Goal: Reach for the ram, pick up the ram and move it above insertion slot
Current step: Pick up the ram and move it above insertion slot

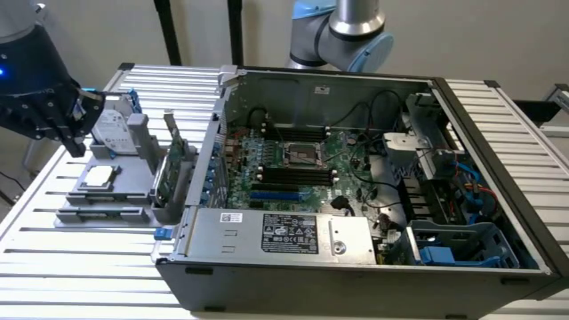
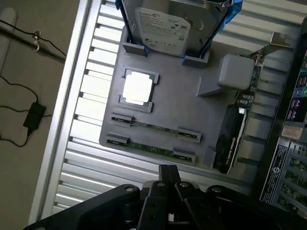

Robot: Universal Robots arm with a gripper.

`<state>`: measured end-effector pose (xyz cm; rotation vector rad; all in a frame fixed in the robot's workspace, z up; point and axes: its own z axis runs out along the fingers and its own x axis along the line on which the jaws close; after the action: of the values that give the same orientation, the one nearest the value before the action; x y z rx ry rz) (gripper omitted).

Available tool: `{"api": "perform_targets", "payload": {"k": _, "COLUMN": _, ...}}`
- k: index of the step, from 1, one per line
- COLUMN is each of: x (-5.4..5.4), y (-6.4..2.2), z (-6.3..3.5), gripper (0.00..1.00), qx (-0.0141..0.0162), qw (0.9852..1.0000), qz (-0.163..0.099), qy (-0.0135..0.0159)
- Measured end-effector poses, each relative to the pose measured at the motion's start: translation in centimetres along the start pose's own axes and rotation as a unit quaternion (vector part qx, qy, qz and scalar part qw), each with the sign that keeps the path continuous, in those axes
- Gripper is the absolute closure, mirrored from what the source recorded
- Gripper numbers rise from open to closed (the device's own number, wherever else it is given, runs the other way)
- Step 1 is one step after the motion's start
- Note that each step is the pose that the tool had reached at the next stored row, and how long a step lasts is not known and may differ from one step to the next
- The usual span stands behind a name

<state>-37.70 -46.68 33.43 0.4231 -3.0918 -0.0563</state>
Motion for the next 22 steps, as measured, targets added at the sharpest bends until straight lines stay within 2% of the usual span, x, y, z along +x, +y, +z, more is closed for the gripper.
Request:
{"api": "perform_targets", "payload": {"k": 3, "x": 0.0, "y": 0.0, "z": 0.09, "gripper": 0.89, "qx": 0.0004, "qw": 0.9996, "qz": -0.027, "qy": 0.0011}}
{"api": "perform_targets", "payload": {"k": 6, "x": 0.0, "y": -0.01, "z": 0.15, "gripper": 0.89, "qx": 0.0008, "qw": 0.9985, "qz": -0.054, "qy": 0.0022}}
{"api": "perform_targets", "payload": {"k": 11, "x": 0.0, "y": -0.01, "z": 0.16, "gripper": 0.89, "qx": 0.0015, "qw": 0.9951, "qz": -0.099, "qy": 0.0038}}
{"api": "perform_targets", "payload": {"k": 14, "x": 0.0, "y": -0.01, "z": 0.16, "gripper": 0.89, "qx": 0.0019, "qw": 0.9919, "qz": -0.127, "qy": 0.0049}}
{"api": "perform_targets", "payload": {"k": 17, "x": 0.0, "y": -0.01, "z": 0.16, "gripper": 0.89, "qx": 0.0024, "qw": 0.9882, "qz": -0.153, "qy": 0.0059}}
{"api": "perform_targets", "payload": {"k": 22, "x": 0.0, "y": -0.01, "z": 0.16, "gripper": 0.89, "qx": 0.0031, "qw": 0.9801, "qz": -0.199, "qy": 0.0076}}
